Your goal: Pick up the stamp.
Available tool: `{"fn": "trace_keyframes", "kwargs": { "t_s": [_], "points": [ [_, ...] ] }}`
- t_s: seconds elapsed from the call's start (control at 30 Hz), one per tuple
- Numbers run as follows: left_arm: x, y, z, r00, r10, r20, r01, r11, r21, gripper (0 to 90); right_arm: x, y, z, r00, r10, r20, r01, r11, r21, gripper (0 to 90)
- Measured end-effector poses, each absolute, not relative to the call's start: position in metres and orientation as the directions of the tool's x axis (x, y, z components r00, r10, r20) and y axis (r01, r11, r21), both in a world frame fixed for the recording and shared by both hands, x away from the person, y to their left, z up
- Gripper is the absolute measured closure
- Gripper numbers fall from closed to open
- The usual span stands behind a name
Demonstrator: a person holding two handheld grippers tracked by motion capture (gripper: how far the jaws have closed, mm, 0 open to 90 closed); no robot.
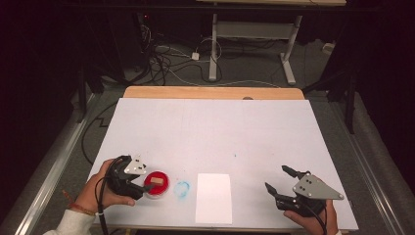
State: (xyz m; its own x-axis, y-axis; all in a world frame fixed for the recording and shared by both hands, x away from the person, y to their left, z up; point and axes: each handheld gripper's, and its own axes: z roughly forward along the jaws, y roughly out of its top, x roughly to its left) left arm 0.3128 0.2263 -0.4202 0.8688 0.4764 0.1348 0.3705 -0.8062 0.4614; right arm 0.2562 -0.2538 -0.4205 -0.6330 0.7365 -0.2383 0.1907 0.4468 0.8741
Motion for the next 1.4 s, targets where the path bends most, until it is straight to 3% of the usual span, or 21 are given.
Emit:
{"fn": "trace_keyframes", "kwargs": {
  "t_s": [0.13, 0.17, 0.27, 0.4, 0.63, 1.1, 1.4],
  "points": [
    [0.317, 0.219, -0.422, 0.89, 0.437, 0.131, 0.347, -0.835, 0.428, 31.5, 0.257, -0.253, -0.421, -0.639, 0.732, -0.237, 0.192, 0.45, 0.872, 28.7],
    [0.317, 0.218, -0.422, 0.899, 0.418, 0.129, 0.332, -0.844, 0.421, 36.3, 0.257, -0.253, -0.422, -0.642, 0.729, -0.239, 0.192, 0.455, 0.87, 29.3],
    [0.319, 0.213, -0.423, 0.91, 0.395, 0.129, 0.316, -0.859, 0.404, 36.8, 0.257, -0.252, -0.422, -0.647, 0.724, -0.238, 0.197, 0.461, 0.865, 29.6],
    [0.324, 0.209, -0.423, 0.92, 0.369, 0.13, 0.292, -0.869, 0.4, 44.7, 0.257, -0.251, -0.422, -0.651, 0.718, -0.247, 0.192, 0.471, 0.861, 30.1],
    [0.331, 0.2, -0.426, 0.946, 0.301, 0.124, 0.241, -0.904, 0.353, 48.1, 0.257, -0.251, -0.423, -0.655, 0.715, -0.244, 0.194, 0.471, 0.86, 30.5],
    [0.334, 0.193, -0.433, 0.964, 0.235, 0.129, 0.187, -0.934, 0.304, 73.3, 0.256, -0.249, -0.424, -0.674, 0.7, -0.235, 0.189, 0.471, 0.862, 31.6],
    [0.338, 0.193, -0.434, 0.969, 0.227, 0.099, 0.188, -0.934, 0.304, 73.8, 0.256, -0.249, -0.424, -0.673, 0.701, -0.233, 0.19, 0.469, 0.862, 31.8]
  ]
}}
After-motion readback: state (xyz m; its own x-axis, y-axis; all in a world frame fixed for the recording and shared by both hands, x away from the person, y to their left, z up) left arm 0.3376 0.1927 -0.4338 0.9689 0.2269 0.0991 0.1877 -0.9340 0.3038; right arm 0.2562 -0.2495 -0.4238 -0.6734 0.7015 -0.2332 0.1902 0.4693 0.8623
